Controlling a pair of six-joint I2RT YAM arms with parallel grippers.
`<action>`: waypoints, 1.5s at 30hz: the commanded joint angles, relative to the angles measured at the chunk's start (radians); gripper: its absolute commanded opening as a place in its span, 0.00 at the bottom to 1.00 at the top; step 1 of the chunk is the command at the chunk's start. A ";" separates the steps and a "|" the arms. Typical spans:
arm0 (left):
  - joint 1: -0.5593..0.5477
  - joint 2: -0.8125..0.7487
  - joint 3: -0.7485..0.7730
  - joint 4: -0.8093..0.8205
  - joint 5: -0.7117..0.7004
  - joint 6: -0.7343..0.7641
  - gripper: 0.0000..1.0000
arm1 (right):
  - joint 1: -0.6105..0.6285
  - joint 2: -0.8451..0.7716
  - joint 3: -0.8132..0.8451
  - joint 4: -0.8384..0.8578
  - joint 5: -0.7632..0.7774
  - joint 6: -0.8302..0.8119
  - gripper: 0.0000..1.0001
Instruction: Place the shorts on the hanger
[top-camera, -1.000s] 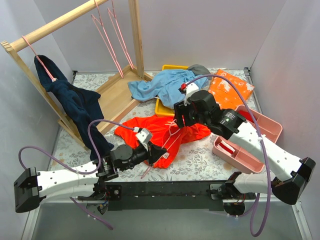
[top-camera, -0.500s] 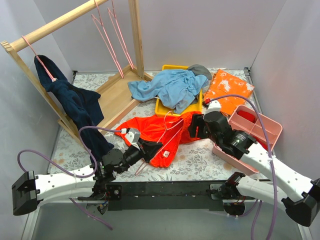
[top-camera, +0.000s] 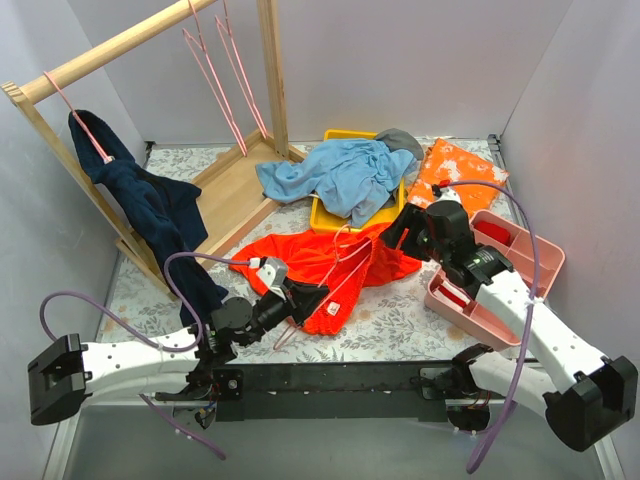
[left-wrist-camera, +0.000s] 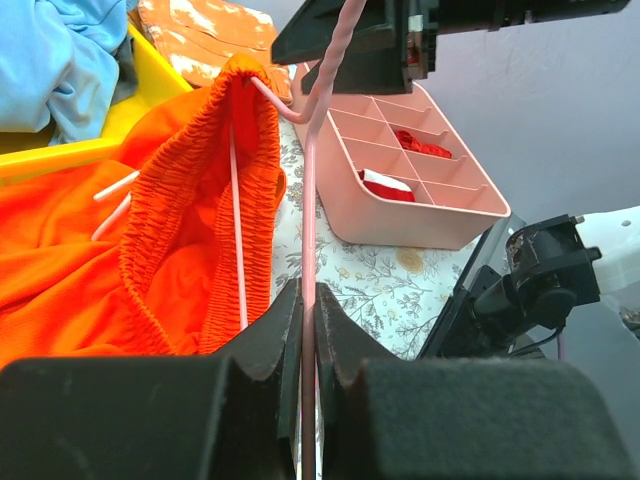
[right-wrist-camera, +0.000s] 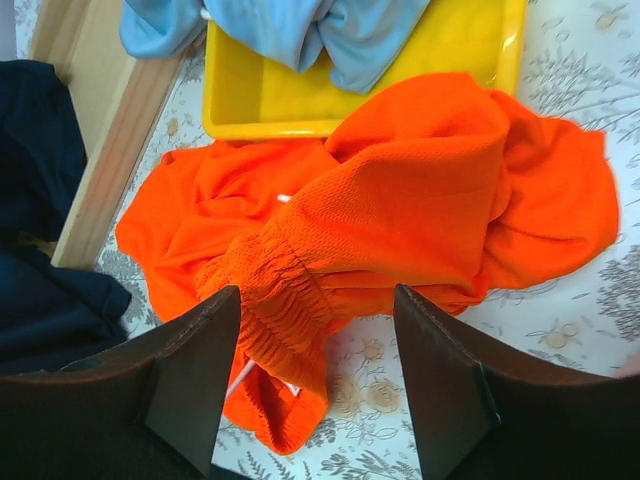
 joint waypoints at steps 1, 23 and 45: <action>-0.003 0.042 -0.010 0.122 0.012 0.042 0.00 | -0.008 0.061 0.014 0.035 -0.070 0.130 0.70; -0.012 0.158 -0.042 0.214 0.001 0.040 0.00 | -0.114 0.014 -0.050 0.008 -0.118 0.241 0.67; -0.021 0.353 0.042 0.302 0.092 0.142 0.00 | -0.148 0.141 -0.080 0.074 -0.313 0.252 0.56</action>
